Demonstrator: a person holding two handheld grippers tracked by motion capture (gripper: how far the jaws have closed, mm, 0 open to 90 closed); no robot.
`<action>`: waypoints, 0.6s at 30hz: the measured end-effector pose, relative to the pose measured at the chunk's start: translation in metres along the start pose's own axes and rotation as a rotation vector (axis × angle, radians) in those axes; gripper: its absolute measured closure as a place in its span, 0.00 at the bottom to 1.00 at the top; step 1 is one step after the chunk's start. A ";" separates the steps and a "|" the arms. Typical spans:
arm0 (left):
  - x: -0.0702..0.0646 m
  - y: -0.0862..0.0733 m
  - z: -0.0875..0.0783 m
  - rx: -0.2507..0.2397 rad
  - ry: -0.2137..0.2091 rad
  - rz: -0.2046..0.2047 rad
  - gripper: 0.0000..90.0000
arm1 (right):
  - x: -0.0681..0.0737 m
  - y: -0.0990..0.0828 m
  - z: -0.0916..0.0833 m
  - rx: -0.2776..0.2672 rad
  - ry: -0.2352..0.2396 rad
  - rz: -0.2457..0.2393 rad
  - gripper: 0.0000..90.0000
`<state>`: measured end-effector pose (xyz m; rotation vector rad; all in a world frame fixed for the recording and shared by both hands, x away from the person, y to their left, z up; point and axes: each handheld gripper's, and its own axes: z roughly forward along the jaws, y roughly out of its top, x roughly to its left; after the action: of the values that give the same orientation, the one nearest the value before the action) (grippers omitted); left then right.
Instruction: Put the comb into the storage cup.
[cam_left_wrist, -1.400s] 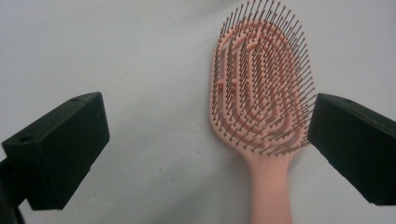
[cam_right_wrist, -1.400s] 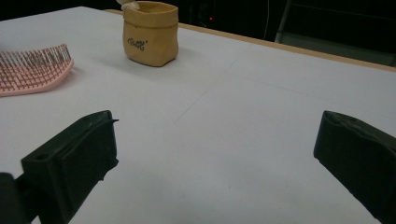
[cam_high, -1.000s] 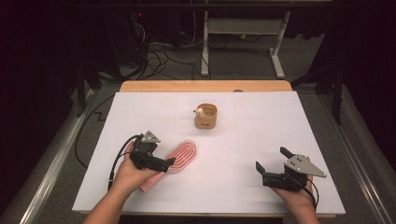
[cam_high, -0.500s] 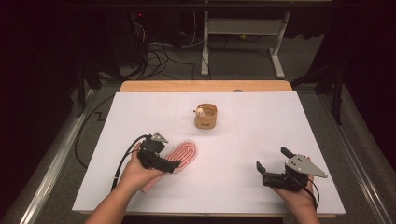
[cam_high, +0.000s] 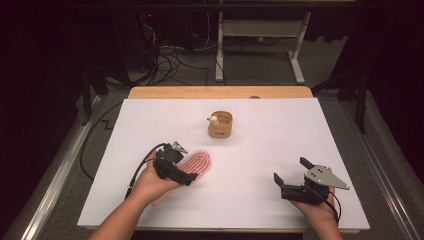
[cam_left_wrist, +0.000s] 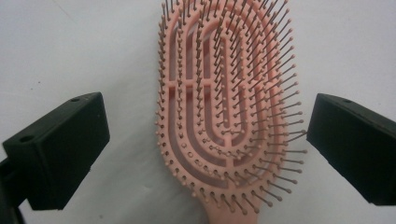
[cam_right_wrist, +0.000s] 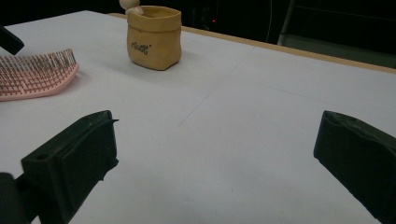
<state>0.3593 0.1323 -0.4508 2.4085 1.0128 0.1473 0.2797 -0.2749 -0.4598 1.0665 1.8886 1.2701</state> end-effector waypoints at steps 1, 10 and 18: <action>0.000 0.001 0.001 0.006 0.003 0.003 0.00 | 0.000 0.000 0.000 0.000 0.000 0.001 0.00; -0.004 0.013 0.002 0.054 0.020 0.040 0.00 | 0.000 0.000 0.000 0.000 0.000 0.004 0.00; -0.009 0.023 0.007 0.088 0.018 0.062 0.00 | 0.000 0.000 -0.001 0.000 -0.001 0.005 0.00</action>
<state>0.3695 0.1093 -0.4448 2.5241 0.9721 0.1487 0.2793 -0.2753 -0.4597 1.0725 1.8862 1.2720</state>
